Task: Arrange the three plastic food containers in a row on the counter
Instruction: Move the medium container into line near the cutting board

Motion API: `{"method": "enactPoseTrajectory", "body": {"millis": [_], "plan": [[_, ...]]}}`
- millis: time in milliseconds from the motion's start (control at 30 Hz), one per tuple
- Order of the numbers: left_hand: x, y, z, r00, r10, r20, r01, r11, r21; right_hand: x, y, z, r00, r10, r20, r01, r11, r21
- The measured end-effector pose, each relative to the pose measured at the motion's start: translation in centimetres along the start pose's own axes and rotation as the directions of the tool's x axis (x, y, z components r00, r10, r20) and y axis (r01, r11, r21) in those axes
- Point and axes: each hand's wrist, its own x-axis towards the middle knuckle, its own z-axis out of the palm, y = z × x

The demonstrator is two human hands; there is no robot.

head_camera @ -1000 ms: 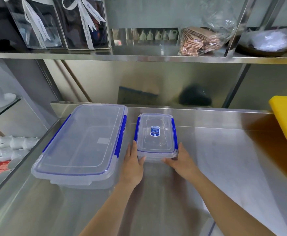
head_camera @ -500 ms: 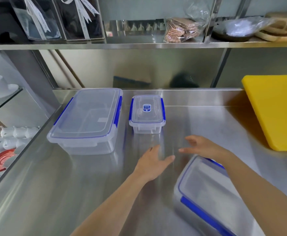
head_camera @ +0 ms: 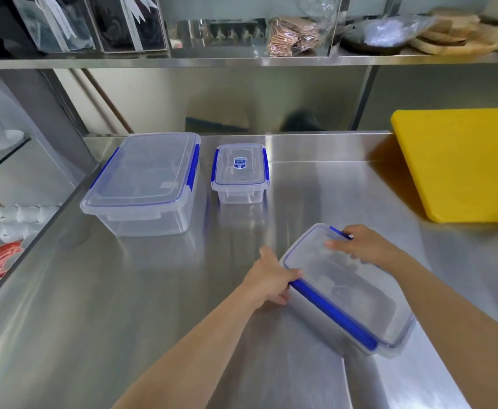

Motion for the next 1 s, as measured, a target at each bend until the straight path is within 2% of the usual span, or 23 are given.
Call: {"method": "enactPoseTrajectory", "body": {"millis": [67,100,167,233,300,367,433,533,600,667,733,800,900,1000], "plan": [[-0.1,0.0,0.6,0.985,0.067,-0.161,-0.060,0.997,0.049,0.0,-0.1,0.3,0.994,0.043,-0.099,-0.042,0.999,0.017],[-0.2,-0.1,0.9,0.980,0.097,-0.174,-0.088,0.994,0.062,0.1,-0.1,0.6,0.984,0.077,-0.159,-0.077,0.997,0.004],[-0.7,0.0,1.4,0.985,0.152,-0.087,-0.155,0.988,-0.027,0.5,0.0,1.1,0.952,0.133,-0.276,-0.138,0.990,0.003],[-1.1,0.1,2.1,0.971,0.241,-0.009,-0.241,0.968,-0.074,0.8,-0.1,1.1,0.936,0.156,-0.316,-0.129,0.986,0.104],[-1.1,-0.2,3.0,0.961,0.272,0.049,-0.273,0.962,0.026,0.8,-0.2,0.7,0.955,0.168,-0.246,-0.097,0.956,0.277],[-1.1,-0.5,3.6,0.966,0.248,0.078,-0.257,0.956,0.144,0.0,0.0,0.0,0.983,0.145,-0.113,-0.087,0.909,0.408],[-0.8,-0.7,3.7,0.955,0.294,0.041,-0.297,0.948,0.115,-1.0,0.3,-0.7,0.998,0.033,0.046,-0.049,0.916,0.397],[-0.3,0.0,3.5,0.941,0.337,0.022,-0.338,0.939,0.065,-1.8,1.3,-1.7,0.950,-0.122,0.289,0.013,0.936,0.350],[0.1,0.6,3.6,0.928,0.371,0.018,-0.371,0.924,0.092,-2.0,1.9,-2.5,0.904,-0.124,0.409,-0.004,0.955,0.297],[0.3,1.3,3.8,0.910,0.414,-0.011,-0.409,0.901,0.144,-2.2,2.2,-3.3,0.874,-0.059,0.482,-0.065,0.969,0.237],[0.7,1.6,4.1,0.888,0.455,-0.063,-0.426,0.867,0.259,-2.4,2.0,-3.8,0.879,-0.026,0.477,-0.061,0.984,0.166],[1.1,1.6,4.3,0.881,0.469,-0.061,-0.412,0.824,0.390,-2.2,1.9,-3.9,0.910,-0.065,0.409,0.010,0.991,0.136],[1.9,1.4,4.5,0.928,0.354,0.113,-0.360,0.783,0.507,-1.5,2.0,-3.7,0.943,-0.142,0.300,0.086,0.977,0.195],[3.3,1.8,3.9,0.923,0.353,0.156,-0.371,0.700,0.611,-0.5,2.4,-3.7,0.968,-0.147,0.202,0.091,0.961,0.259]]}}
